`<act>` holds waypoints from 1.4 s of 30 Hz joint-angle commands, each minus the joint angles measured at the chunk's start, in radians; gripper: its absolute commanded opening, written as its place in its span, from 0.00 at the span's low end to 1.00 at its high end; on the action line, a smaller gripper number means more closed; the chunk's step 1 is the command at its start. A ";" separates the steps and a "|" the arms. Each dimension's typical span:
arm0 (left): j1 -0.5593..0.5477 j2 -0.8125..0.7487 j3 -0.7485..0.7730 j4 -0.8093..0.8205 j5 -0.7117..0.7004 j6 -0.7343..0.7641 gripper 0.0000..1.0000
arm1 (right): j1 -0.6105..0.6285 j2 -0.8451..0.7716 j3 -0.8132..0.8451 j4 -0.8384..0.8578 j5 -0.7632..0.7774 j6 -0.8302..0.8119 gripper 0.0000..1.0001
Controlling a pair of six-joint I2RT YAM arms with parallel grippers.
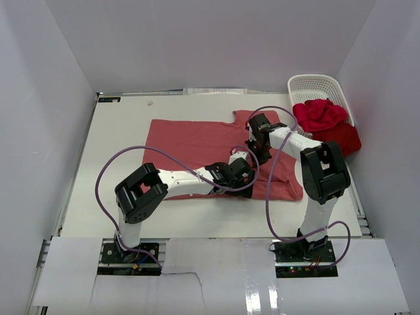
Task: Fold and stack the t-shirts
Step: Fold the flattened tshirt in 1/3 of the way
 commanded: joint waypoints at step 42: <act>0.004 0.021 -0.044 -0.184 0.053 -0.032 0.98 | -0.025 -0.005 0.144 -0.041 0.008 -0.026 0.09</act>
